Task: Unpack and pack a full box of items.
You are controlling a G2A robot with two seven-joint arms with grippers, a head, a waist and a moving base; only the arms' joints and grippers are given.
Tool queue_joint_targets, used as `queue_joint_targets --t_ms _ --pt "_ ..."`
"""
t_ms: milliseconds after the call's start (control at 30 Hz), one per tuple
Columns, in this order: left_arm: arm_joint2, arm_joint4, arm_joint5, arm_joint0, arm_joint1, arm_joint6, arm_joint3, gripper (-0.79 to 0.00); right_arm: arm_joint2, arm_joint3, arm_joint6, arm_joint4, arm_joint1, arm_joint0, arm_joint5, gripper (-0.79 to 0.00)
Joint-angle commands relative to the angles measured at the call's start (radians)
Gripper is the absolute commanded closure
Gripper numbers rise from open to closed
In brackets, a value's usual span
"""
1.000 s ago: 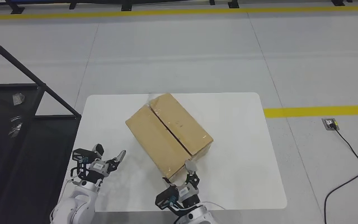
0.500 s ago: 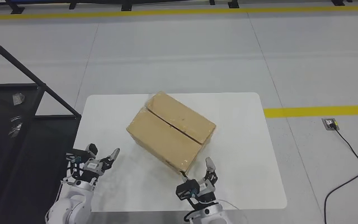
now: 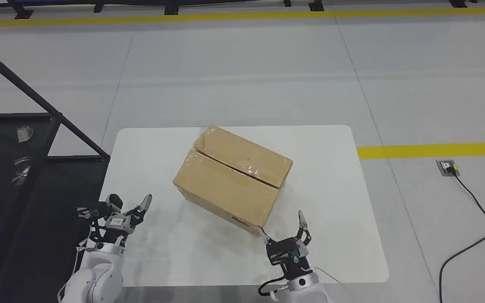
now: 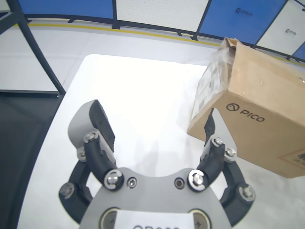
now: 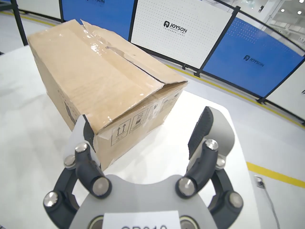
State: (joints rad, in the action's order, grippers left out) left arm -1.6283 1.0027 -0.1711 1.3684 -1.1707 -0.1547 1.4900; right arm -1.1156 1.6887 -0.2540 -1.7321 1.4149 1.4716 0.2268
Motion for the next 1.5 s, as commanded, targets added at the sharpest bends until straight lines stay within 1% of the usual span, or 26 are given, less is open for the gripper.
queue_joint_targets --t_ms 0,67,100,133,333,367,433,500,600,733,867,1000,1300,1467 --pt "-0.001 -0.018 0.03 -0.006 -0.002 0.008 -0.005 -0.785 -0.032 -0.002 -0.071 0.099 -0.004 0.011 -0.076 -0.785" --pt "0.002 -0.007 0.036 -0.007 -0.003 0.014 -0.002 -0.785 -0.055 -0.008 -0.102 0.142 -0.01 0.018 -0.145 -0.785" --pt "0.002 -0.007 0.036 -0.007 -0.003 0.014 -0.002 -0.785 -0.058 -0.01 -0.1 0.135 -0.014 0.017 -0.202 -0.785" --pt "0.002 -0.007 0.036 -0.007 -0.003 0.014 -0.002 -0.785 -0.059 -0.011 -0.095 0.126 -0.016 0.015 -0.225 -0.785" --pt "0.002 -0.007 0.036 -0.007 -0.003 0.014 -0.002 -0.785 -0.059 -0.011 -0.095 0.126 -0.016 0.015 -0.225 -0.785" --pt "0.002 -0.007 0.036 -0.007 -0.003 0.014 -0.002 -0.785 -0.053 -0.01 -0.092 0.118 -0.017 0.015 -0.239 -0.785" --pt "0.001 -0.015 0.04 -0.006 -0.004 0.016 0.0 -0.785 -0.047 -0.013 -0.071 0.088 -0.019 0.009 -0.255 -0.785" --pt "0.0 -0.024 0.04 -0.009 -0.004 0.023 0.004 -0.785 -0.038 -0.016 -0.028 0.081 -0.018 -0.004 -0.262 -0.785" --pt "-0.002 -0.031 0.049 -0.015 -0.006 0.028 0.004 -0.785 -0.027 -0.032 0.006 0.07 -0.017 -0.025 -0.281 -0.785" --pt "-0.002 -0.043 0.054 -0.028 -0.007 0.038 -0.007 -0.785 -0.018 -0.059 0.049 0.072 -0.015 -0.055 -0.287 -0.785" --pt "-0.001 -0.047 0.05 -0.04 -0.008 0.044 -0.019 -0.785 -0.015 -0.085 0.088 0.104 -0.008 -0.087 -0.243 -0.785" --pt "-0.002 -0.05 0.047 -0.049 -0.009 0.045 -0.028 -0.785 -0.027 -0.1 0.099 0.15 -0.007 -0.107 -0.257 -0.785" --pt "-0.014 -0.059 0.028 -0.064 -0.008 0.056 -0.043 -0.785 -0.055 -0.104 0.114 0.171 -0.008 -0.109 -0.231 -0.785" --pt "-0.012 -0.052 0.018 -0.074 -0.008 0.068 -0.047 -0.785 -0.078 -0.098 0.109 0.209 -0.009 -0.099 -0.22 -0.785"
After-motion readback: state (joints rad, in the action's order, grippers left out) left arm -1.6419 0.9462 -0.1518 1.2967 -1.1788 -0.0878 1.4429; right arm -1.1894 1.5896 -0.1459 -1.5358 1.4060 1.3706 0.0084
